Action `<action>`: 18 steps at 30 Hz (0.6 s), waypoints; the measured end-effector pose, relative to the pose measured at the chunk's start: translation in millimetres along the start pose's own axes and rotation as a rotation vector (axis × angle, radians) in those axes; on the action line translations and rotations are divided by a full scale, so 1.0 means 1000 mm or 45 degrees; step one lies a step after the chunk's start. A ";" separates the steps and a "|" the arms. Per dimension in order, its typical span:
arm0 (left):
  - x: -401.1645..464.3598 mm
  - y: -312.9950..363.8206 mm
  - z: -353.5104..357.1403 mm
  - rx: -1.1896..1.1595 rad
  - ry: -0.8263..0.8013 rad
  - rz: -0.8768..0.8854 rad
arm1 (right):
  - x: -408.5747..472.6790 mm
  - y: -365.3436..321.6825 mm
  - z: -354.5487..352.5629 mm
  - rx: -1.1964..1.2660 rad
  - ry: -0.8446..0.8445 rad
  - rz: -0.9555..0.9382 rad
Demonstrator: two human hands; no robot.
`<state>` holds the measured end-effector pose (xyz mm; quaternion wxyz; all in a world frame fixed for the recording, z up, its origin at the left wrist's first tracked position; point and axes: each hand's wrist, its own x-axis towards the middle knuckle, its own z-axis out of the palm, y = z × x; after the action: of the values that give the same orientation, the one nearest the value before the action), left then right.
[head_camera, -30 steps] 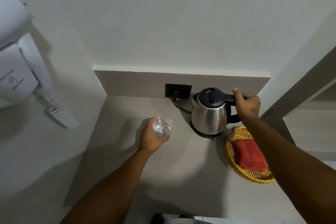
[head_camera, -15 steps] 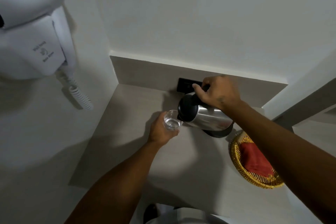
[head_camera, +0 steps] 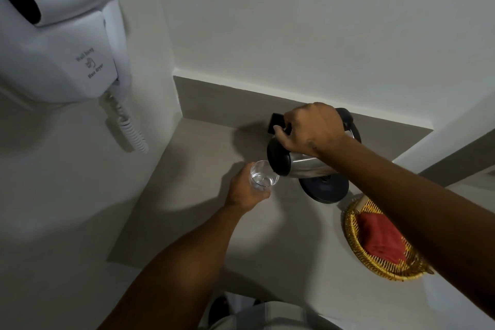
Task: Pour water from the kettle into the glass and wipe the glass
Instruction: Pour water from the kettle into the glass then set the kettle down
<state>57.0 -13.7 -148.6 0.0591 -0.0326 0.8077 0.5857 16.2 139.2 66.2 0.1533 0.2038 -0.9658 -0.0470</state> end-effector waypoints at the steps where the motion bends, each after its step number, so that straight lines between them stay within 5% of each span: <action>1: 0.000 0.000 0.000 0.000 0.003 0.004 | 0.001 -0.001 -0.001 -0.021 -0.003 -0.021; 18: 0.000 -0.001 0.000 0.089 0.014 0.021 | 0.015 -0.016 -0.023 -0.219 -0.016 -0.195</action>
<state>56.7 -13.9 -149.1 0.0509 -0.0270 0.8282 0.5574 16.4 118.1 89.5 0.1601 0.2627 -0.9407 -0.1427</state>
